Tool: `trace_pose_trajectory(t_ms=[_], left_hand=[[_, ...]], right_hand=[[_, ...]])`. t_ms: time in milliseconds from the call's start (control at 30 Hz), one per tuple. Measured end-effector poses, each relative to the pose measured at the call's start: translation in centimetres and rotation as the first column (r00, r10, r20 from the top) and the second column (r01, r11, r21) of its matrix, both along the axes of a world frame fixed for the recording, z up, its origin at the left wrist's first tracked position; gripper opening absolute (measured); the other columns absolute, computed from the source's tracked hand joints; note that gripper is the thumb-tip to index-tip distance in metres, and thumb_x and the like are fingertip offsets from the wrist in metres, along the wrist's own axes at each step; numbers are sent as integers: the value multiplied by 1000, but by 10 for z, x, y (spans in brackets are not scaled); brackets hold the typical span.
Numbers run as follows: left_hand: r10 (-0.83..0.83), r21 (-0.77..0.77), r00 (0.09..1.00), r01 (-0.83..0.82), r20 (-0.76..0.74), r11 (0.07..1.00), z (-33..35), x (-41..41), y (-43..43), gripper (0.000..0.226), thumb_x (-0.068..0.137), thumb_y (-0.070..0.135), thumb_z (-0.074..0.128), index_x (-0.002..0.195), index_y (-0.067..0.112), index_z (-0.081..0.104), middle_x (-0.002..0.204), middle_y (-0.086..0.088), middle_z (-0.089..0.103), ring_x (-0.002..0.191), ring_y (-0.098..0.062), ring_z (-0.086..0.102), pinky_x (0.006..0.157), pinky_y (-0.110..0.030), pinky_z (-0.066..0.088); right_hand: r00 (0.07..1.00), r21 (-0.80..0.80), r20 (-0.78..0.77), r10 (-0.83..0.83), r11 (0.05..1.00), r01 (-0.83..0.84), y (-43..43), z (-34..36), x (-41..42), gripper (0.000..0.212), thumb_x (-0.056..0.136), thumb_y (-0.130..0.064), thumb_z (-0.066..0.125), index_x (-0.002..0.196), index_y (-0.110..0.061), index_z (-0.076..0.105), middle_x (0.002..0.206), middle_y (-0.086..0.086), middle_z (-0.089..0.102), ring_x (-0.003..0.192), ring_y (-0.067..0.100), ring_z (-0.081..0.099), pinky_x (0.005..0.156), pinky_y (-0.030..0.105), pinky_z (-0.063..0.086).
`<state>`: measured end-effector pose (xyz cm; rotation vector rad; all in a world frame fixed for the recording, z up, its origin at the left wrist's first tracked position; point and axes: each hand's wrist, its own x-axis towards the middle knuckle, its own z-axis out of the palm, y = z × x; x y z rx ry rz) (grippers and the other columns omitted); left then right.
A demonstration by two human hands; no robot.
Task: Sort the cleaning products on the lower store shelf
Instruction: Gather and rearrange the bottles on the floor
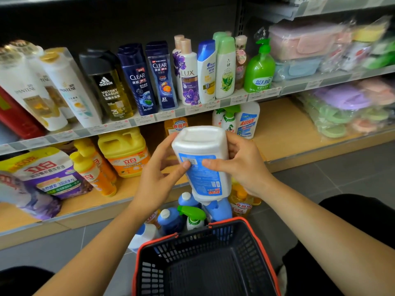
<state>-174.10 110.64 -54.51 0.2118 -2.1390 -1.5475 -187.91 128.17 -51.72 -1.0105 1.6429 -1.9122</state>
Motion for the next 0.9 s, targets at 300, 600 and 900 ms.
trace_pose_trajectory(t_ms=[300, 600, 900], left_hand=[[-167, 256, 893, 61, 418, 965, -59, -7, 9, 52, 84, 22, 80, 131, 23, 59, 114, 4, 75, 104, -10, 71, 80, -25, 58], [-125, 653, 963, -65, 240, 755, -73, -23, 13, 47, 84, 26, 72, 124, 7, 58, 109, -16, 75, 96, -26, 73, 80, -37, 59], [118, 501, 988, -151, 97, 852, -43, -42, -2, 22, 90, 20, 70, 111, 14, 66, 99, 1, 73, 91, -21, 75, 72, -28, 61]], right_hand=[[943, -62, 275, -187, 975, 211, 12, 4, -20, 41, 75, -21, 82, 111, -16, 65, 109, 8, 76, 105, 26, 73, 78, 39, 61], [846, -18, 468, -256, 954, 299, 24, -14, -56, 51, 91, -14, 71, 133, -25, 44, 123, 3, 67, 109, 22, 71, 78, 47, 62], [804, 415, 466, -369, 894, 169, 49, -55, -93, 47, 82, -13, 80, 118, -22, 51, 117, 5, 73, 102, 21, 73, 84, 49, 60]])
